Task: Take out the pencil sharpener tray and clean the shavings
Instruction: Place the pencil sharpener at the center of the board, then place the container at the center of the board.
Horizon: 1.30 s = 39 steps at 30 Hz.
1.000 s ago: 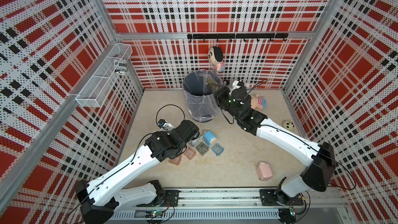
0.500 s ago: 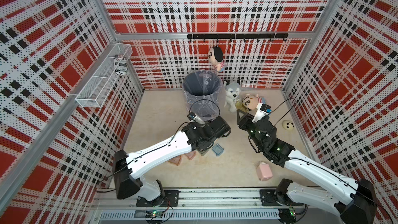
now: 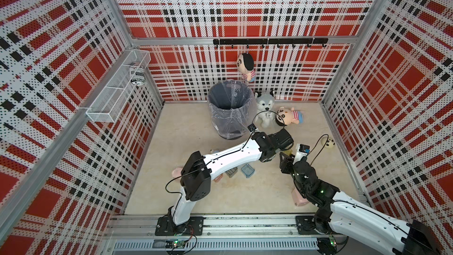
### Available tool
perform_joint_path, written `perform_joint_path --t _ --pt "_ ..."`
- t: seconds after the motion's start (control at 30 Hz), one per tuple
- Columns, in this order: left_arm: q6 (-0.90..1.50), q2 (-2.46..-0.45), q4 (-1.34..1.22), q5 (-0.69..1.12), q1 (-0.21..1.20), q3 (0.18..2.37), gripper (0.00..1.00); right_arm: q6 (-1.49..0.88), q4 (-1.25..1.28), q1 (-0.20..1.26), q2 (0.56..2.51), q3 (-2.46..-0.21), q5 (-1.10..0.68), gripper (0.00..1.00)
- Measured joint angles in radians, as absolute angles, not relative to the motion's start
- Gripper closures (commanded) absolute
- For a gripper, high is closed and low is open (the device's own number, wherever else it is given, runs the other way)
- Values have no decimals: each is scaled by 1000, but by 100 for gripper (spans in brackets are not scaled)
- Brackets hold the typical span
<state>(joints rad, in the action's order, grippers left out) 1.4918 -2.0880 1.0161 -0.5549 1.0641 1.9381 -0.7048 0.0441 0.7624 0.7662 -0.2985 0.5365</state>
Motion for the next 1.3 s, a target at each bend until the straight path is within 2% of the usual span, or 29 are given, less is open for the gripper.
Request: perform_joint_path --t 0.17,0.33,0.6,0.87,1.17,1.23,1.3 --pt "1464 -2229 1051 -523 1017 2048 63 -699 79 762 780 -238 477 55" --pt "1435 -2308 1072 -494 974 2100 60 -683 134 762 874 -234 418 55" --pt "1420 -2331 1089 -473 921 2101 59 -627 212 762 1048 -274 332 55" --pt "1449 -2325 1089 -463 902 2012 58 -509 316 764 1176 -308 238 54" --pt "1481 -2312 1091 -448 897 1990 47 -406 391 767 1302 -343 189 54" --pt "1484 -2312 1089 -441 892 1988 40 -393 409 771 1335 -345 178 54" --pt "1485 -2312 1090 -433 891 1982 40 -385 424 775 1364 -349 173 54"
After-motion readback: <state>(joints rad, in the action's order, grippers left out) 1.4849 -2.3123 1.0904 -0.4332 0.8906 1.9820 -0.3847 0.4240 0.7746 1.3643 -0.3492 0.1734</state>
